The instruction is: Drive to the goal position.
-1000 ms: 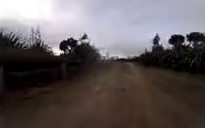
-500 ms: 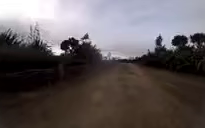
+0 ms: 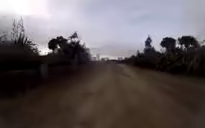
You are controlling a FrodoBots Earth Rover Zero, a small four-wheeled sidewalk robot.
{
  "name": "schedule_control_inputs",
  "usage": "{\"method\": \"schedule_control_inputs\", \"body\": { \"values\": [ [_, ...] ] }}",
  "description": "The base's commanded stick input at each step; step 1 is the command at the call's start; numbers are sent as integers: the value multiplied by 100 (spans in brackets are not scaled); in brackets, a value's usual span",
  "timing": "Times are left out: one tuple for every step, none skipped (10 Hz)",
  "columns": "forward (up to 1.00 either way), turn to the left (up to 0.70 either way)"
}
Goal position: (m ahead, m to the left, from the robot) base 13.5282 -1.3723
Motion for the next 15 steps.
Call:
{"method": "schedule_control_inputs", "body": {
  "values": [
    [85, -33],
    [85, -27],
    [85, -20],
    [85, -12],
    [85, -5],
    [85, 0],
    [85, 0],
    [85, 0],
    [85, 0],
    [85, 0],
    [85, 0],
    [85, 0],
    [85, 0],
    [85, 0],
    [85, 0]
  ]
}}
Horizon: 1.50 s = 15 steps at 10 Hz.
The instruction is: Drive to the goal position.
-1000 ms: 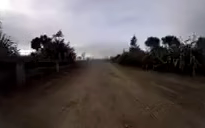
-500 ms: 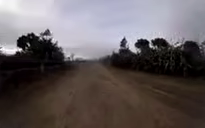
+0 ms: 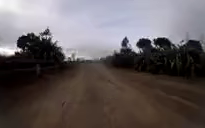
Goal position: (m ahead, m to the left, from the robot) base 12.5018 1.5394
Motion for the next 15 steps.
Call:
{"method": "schedule_control_inputs", "body": {
  "values": [
    [85, 0],
    [85, 0],
    [85, 0],
    [85, 0],
    [85, 0],
    [85, 0],
    [85, 0],
    [85, 0],
    [85, 0],
    [85, 0],
    [85, 0],
    [85, 0],
    [85, 0],
    [85, 0],
    [85, 0]
  ]
}}
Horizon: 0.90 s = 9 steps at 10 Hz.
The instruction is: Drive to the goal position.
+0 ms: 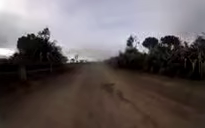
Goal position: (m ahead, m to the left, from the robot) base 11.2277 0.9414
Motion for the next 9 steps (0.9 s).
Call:
{"method": "schedule_control_inputs", "body": {
  "values": [
    [85, 0],
    [85, 0],
    [85, 0],
    [85, 0],
    [85, 0],
    [85, 0],
    [85, 0],
    [85, 0],
    [85, 0]
  ]
}}
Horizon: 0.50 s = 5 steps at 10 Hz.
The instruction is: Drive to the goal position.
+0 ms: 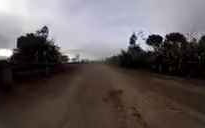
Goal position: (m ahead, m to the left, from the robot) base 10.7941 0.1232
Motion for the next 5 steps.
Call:
{"method": "schedule_control_inputs", "body": {
  "values": [
    [85, 0],
    [85, 0],
    [85, -1],
    [85, -2],
    [85, -2]
  ]
}}
